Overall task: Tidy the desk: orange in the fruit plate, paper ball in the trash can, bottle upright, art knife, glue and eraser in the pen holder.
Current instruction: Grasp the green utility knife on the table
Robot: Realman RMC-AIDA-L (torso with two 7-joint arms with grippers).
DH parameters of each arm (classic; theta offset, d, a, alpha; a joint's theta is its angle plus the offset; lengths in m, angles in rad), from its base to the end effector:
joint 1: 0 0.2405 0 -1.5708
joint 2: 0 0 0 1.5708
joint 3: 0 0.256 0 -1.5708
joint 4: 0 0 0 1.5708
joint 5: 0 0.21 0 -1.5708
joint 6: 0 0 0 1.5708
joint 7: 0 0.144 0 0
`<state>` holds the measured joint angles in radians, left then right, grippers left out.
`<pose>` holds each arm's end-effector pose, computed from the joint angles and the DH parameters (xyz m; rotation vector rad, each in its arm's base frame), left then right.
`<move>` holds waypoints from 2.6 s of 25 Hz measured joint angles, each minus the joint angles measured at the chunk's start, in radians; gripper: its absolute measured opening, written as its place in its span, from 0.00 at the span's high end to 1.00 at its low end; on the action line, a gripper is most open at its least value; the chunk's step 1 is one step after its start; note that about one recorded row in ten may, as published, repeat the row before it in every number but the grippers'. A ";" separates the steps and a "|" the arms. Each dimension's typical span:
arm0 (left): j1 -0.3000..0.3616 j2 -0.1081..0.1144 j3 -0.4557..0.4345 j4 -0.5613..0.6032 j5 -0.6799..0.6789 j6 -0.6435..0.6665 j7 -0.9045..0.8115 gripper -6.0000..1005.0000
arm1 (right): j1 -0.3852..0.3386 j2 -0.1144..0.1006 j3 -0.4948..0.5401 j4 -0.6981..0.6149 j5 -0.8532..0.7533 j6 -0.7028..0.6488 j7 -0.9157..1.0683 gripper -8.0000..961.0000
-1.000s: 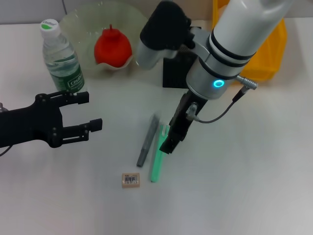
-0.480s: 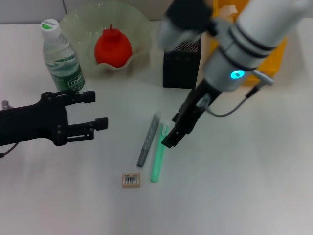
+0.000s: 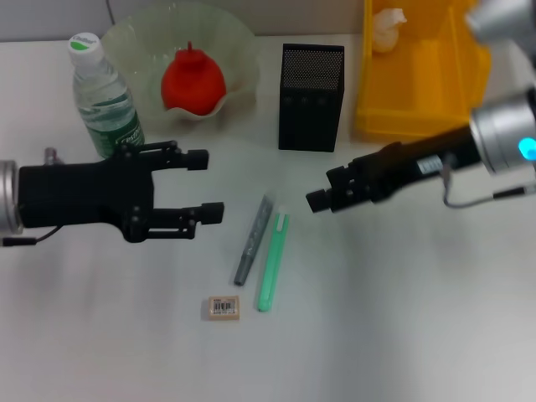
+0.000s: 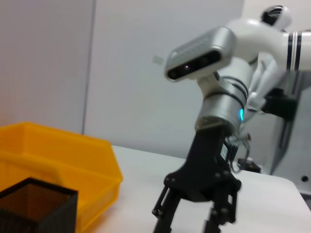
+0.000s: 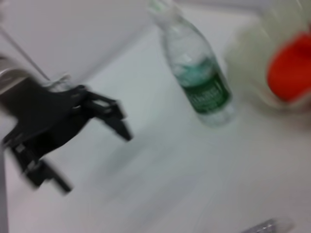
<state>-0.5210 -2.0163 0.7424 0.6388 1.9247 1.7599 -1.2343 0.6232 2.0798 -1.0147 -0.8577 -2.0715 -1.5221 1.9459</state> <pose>-0.2517 0.3115 0.0197 -2.8692 -0.3300 -0.8237 0.2038 0.3529 -0.0176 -2.9075 0.9425 0.3664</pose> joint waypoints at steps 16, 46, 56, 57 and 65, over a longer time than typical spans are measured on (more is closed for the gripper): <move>-0.232 -0.053 0.371 0.346 0.148 -0.027 -0.027 0.23 | -0.161 -0.003 0.170 0.312 0.171 0.109 -0.543 0.23; -0.439 -0.031 1.109 0.456 0.386 -0.395 0.212 0.25 | -0.206 0.005 0.217 0.350 0.206 0.127 -0.752 0.23; -0.481 -0.042 1.121 0.421 0.411 -0.371 0.215 0.29 | -0.286 0.004 0.231 0.339 0.273 0.066 -0.868 0.23; -0.482 -0.042 1.124 0.420 0.412 -0.372 0.218 0.29 | -0.291 0.004 0.231 0.339 0.277 0.064 -0.879 0.23; -0.493 -0.047 1.151 0.380 0.410 -0.390 0.263 0.32 | -0.304 0.003 0.232 0.349 0.280 0.064 -0.907 0.23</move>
<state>-1.0141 -2.0630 1.8931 1.0184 2.3351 1.3697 -0.9715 0.3191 2.0831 -0.7823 -0.5090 -1.7916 -1.4579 1.0388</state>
